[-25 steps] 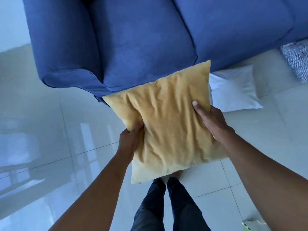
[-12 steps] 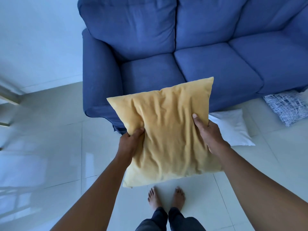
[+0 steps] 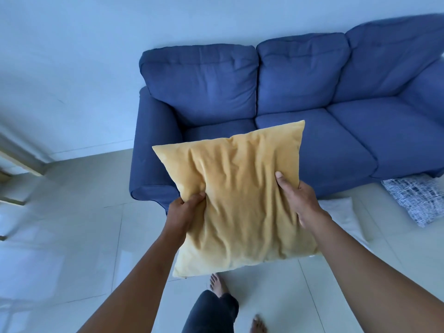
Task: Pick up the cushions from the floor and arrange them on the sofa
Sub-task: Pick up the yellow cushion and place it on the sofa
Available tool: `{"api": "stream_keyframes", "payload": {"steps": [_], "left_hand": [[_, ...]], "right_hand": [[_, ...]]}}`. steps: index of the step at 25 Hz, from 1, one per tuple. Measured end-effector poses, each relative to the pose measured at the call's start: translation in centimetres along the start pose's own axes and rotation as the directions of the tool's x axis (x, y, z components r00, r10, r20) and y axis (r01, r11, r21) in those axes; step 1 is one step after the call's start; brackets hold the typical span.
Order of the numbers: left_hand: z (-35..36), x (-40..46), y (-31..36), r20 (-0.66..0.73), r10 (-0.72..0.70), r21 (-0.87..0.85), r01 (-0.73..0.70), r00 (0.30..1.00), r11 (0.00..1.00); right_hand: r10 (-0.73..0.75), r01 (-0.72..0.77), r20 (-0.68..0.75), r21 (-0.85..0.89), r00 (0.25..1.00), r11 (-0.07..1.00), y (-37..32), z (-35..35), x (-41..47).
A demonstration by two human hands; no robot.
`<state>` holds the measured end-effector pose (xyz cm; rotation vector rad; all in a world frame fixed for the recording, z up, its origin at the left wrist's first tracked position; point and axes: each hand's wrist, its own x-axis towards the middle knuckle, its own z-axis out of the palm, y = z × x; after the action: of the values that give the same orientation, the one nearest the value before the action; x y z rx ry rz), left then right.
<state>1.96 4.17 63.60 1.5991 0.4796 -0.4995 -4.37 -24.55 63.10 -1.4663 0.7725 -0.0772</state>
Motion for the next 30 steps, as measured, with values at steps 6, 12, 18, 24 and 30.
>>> {"api": "stream_keyframes", "payload": {"steps": [6,12,18,24,30], "left_hand": [[0.9,8.2,6.4,0.032,0.054,-0.044,-0.052,0.998,0.998],[0.7,16.9,12.2,0.032,0.079,-0.052,-0.077,0.996,0.996],[0.8,23.7,17.0,0.079,0.128,-0.042,-0.125,0.989,0.991],[2.5,29.6,20.7,0.1,0.145,-0.056,-0.14,0.984,0.989],[5.7,36.0,25.3,0.042,0.107,-0.026,-0.106,0.993,0.994]], "right_hand": [[-0.036,0.035,0.016,0.069,0.999,0.997,-5.3,3.7,7.5],[0.003,-0.005,0.027,0.084,1.0,0.996,-10.3,8.1,15.8],[0.038,-0.041,0.028,0.104,0.999,0.994,-13.3,11.0,22.3],[0.05,-0.055,0.042,0.113,0.998,0.992,-16.2,13.0,29.2],[0.08,-0.09,0.09,0.108,0.993,0.99,-19.0,14.3,38.1]]}}
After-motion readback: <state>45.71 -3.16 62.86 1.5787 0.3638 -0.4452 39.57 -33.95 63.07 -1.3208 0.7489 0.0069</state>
